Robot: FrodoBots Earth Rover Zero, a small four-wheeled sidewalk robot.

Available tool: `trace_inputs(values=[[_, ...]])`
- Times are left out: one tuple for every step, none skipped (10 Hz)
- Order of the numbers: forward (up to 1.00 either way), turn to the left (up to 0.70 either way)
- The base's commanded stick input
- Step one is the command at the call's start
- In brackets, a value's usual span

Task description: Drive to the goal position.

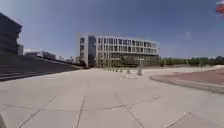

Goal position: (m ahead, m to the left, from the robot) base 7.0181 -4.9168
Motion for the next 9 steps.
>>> trace_inputs(values=[[0.7,0.01],[0.7,0.01],[0.7,0.01],[0.7,0.01],[0.7,0.01],[0.7,0.01],[0.7,0.01],[0.7,0.01],[0.7,0.01]])
